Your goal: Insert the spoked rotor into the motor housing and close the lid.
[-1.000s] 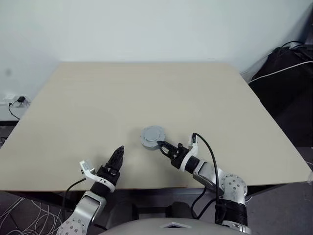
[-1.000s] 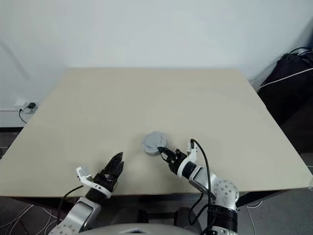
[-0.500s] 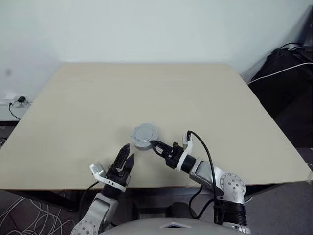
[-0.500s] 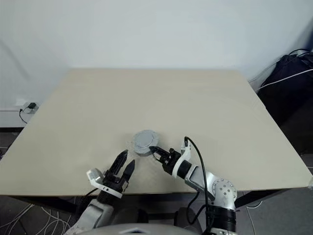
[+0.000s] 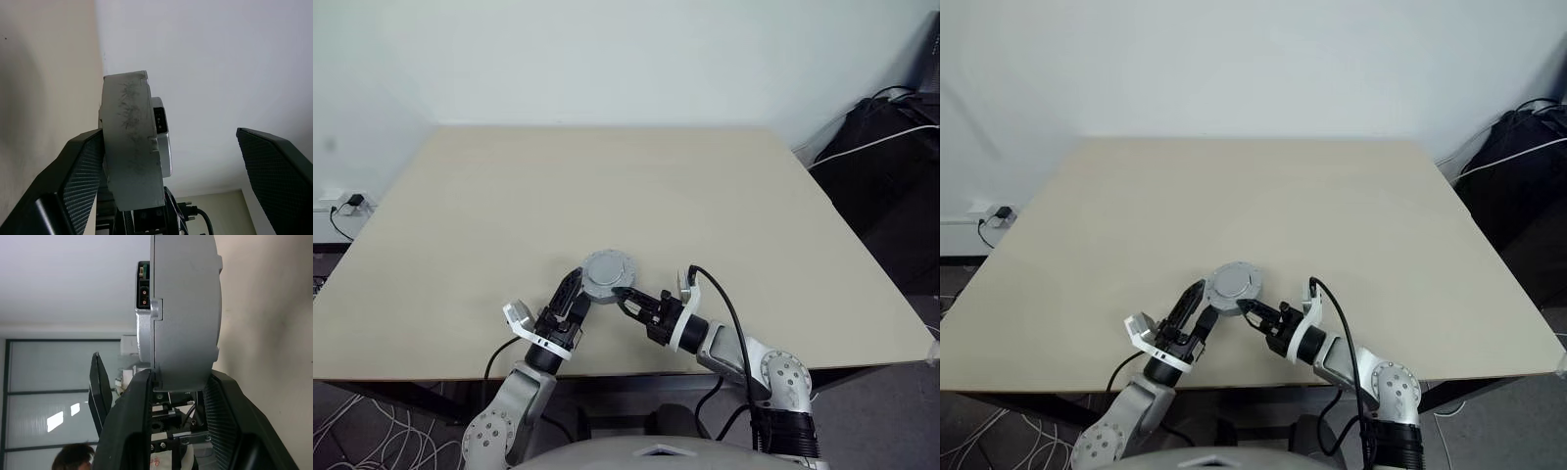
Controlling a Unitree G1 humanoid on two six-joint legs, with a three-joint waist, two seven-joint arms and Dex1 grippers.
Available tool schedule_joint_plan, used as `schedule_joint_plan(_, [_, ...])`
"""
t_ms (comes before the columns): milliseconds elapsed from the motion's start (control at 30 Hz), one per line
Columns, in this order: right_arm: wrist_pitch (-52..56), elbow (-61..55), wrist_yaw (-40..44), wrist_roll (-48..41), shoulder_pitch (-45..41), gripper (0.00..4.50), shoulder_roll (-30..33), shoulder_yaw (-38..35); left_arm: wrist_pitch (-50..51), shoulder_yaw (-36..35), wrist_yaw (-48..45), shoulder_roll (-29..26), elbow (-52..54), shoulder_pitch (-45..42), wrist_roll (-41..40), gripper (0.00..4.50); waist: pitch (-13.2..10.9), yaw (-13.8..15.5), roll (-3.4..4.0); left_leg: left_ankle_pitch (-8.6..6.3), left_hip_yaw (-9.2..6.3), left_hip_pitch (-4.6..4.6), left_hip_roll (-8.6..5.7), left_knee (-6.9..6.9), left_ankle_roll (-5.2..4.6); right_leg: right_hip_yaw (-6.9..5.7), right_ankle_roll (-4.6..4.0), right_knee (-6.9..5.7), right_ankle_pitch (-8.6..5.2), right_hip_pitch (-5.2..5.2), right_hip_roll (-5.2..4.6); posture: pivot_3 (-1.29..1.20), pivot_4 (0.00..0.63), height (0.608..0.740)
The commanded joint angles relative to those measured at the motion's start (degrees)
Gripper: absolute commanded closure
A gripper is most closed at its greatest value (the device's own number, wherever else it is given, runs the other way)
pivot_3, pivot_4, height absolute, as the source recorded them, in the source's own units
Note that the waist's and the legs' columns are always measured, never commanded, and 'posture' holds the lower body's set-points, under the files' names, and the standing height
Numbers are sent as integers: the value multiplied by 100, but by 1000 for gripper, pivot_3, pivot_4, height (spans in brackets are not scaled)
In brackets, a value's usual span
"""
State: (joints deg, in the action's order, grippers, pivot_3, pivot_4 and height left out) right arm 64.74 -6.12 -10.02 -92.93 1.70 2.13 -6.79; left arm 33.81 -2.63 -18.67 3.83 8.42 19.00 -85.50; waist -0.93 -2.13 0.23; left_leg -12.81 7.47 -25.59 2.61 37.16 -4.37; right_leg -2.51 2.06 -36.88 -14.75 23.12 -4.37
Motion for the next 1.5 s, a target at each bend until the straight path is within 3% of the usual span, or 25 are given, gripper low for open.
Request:
schedule_joint_plan(33, [-62,-325,89,-373,-40,3253,36,200,64,161,105,535,76,-190,-129,40,0,1,0,0,0,0,0,0,-1,0,0,0,0,-1,0,0,0,740])
schedule_joint_plan(767, [-494,-436,298,-487,-8,3253,297,471,193,232,556,444,326,253,-221,40,1,12,-1,-2,-1,3,-1,6,-5,-1,2,3,1,-9,-2,0,0,740])
schedule_joint_plan(1267, [-482,-414,317,-581,-47,3253,496,656,76,244,445,490,164,-161,-171,40,3,16,0,-2,-2,5,-1,10,-6,-4,2,2,3,-14,-3,0,0,740])
schedule_joint_plan(1367, [-499,-414,323,-585,-51,3253,515,666,85,240,430,487,134,-182,-182,640,3,10,0,-2,-1,5,-1,10,-7,-3,2,3,3,-15,-3,0,0,740])
schedule_joint_plan(1500, [-520,-414,333,-588,-53,3253,530,679,99,240,424,476,117,-196,-181,1921,3,13,0,-2,-2,5,-1,10,-8,-5,3,3,3,-15,-1,0,0,740])
